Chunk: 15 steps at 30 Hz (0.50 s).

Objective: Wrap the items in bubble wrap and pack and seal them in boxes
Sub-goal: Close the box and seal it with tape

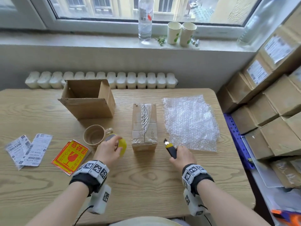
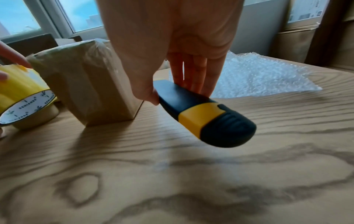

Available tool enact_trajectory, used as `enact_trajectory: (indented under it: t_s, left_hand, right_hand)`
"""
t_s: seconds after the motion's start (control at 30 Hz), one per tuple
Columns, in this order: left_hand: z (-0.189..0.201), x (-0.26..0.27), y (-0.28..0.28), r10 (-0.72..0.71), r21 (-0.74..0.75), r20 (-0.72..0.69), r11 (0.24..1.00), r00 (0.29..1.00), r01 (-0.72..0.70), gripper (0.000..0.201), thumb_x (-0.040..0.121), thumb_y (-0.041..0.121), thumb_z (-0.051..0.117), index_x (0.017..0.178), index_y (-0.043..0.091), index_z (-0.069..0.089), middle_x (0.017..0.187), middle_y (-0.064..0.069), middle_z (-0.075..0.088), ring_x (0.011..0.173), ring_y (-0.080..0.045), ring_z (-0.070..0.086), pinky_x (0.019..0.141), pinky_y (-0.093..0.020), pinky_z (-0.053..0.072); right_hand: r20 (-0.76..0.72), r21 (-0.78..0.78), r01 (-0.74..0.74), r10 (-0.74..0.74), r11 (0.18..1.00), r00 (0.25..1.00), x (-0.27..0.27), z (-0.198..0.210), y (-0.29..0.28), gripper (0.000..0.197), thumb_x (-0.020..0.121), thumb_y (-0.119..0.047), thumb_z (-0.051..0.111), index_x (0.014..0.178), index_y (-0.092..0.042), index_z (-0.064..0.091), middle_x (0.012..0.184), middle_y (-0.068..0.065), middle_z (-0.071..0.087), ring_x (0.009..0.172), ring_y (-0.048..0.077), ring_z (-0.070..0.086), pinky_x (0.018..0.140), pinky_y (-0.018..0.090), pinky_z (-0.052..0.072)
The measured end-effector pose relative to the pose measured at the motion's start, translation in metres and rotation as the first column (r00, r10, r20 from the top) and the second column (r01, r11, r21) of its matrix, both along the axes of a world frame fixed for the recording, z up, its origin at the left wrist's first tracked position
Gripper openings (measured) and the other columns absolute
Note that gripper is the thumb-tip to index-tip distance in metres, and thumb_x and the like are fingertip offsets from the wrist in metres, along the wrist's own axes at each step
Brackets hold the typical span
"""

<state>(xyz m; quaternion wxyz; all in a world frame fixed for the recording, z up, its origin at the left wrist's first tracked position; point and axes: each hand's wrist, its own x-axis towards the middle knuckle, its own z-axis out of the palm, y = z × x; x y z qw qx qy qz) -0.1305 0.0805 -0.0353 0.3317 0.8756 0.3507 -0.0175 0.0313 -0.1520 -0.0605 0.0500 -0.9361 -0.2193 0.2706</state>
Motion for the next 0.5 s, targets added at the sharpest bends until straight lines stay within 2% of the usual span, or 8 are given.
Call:
enact_trajectory:
  t_s: [0.13, 0.3, 0.5]
  left_hand:
    - [0.009, 0.018, 0.012, 0.029, -0.007, 0.033, 1.000, 0.999, -0.029, 0.034, 0.082, 0.018, 0.067, 0.115, 0.021, 0.061, 0.104, -0.005, 0.071, 0.097, -0.019, 0.067, 0.088, -0.029, 0.048]
    - [0.015, 0.041, 0.024, 0.092, -0.027, 0.102, 0.996, 0.990, -0.090, 0.034, 0.082, 0.019, 0.067, 0.115, 0.024, 0.061, 0.102, -0.003, 0.072, 0.092, -0.017, 0.068, 0.087, -0.029, 0.050]
    - [0.022, 0.061, 0.041, 0.117, -0.069, 0.154, 0.992, 0.981, -0.107, 0.034, 0.083, 0.016, 0.068, 0.115, 0.024, 0.061, 0.103, -0.004, 0.071, 0.091, -0.015, 0.067, 0.087, -0.031, 0.051]
  right_hand:
    - [0.017, 0.044, 0.042, -0.043, 0.998, 0.999, 0.015, -0.001, 0.018, 0.032, 0.088, -0.032, 0.055, 0.112, -0.010, 0.050, 0.113, 0.007, 0.051, 0.102, 0.025, 0.055, 0.080, 0.034, 0.044]
    - [-0.002, 0.050, 0.030, -0.030, 0.998, 1.000, 0.037, -0.008, 0.044, 0.035, 0.091, -0.034, 0.054, 0.115, -0.010, 0.048, 0.117, 0.008, 0.049, 0.106, 0.025, 0.054, 0.085, 0.035, 0.044]
    - [-0.054, -0.005, 0.047, -0.047, 0.999, 0.997, 0.056, -0.021, 0.070, 0.039, 0.090, -0.030, 0.059, 0.119, -0.008, 0.047, 0.120, 0.010, 0.050, 0.108, 0.026, 0.054, 0.088, 0.036, 0.045]
